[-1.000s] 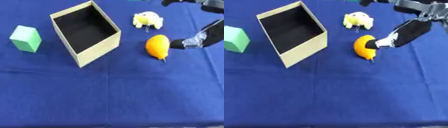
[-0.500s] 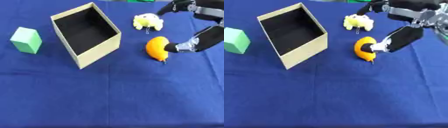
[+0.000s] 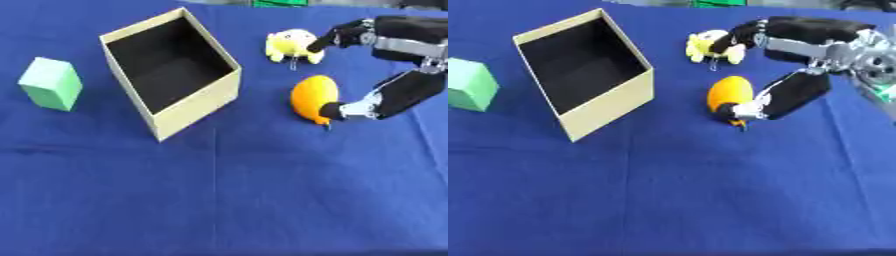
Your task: Pick up objects on the table and place them in the box.
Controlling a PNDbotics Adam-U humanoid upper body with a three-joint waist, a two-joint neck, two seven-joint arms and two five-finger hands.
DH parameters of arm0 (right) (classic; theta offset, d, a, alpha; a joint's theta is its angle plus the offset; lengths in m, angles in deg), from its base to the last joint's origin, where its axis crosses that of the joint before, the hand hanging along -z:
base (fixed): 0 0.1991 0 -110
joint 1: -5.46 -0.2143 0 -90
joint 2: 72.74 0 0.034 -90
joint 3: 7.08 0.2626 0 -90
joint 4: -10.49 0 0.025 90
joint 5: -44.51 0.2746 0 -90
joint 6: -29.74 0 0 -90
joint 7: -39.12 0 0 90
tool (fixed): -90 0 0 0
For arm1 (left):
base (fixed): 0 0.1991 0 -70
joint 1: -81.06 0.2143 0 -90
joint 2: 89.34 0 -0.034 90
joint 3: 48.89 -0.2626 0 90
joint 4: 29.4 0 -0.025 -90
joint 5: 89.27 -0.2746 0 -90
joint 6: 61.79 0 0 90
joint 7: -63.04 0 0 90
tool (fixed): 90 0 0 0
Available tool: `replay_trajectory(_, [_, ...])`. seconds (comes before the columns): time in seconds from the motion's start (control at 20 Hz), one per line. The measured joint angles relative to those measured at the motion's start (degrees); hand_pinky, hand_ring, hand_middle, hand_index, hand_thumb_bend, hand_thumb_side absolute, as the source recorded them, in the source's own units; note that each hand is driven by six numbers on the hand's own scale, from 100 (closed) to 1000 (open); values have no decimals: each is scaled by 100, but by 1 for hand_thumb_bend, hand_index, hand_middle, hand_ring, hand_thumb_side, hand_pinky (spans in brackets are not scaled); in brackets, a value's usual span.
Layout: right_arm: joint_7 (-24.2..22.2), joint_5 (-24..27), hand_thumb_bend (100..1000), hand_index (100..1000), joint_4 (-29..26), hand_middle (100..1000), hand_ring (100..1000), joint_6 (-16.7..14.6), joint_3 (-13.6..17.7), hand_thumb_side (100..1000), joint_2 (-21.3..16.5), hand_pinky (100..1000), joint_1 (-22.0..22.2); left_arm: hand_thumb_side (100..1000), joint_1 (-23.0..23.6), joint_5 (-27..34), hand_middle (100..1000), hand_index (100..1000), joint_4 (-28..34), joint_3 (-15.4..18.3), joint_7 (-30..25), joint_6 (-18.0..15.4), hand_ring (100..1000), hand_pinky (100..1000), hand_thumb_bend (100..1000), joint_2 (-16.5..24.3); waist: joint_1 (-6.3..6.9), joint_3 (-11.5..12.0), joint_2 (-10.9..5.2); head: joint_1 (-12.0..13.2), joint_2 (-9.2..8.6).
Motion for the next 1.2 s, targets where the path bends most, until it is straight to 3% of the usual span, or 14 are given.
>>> replay_trajectory(0.5, [-113,-260,441,954,187,873,956,293,-138,606,79,897,82,1000,-4,2,714,817,0,-2,-15,-20,686,529,269,-44,1,12,28,-27,-5])
replay_trajectory(1.2, [37,-463,441,954,352,873,956,280,-173,606,145,897,40,1000,-4,4,714,817,0,-2,-18,-22,686,529,269,-45,2,15,29,-45,-6])
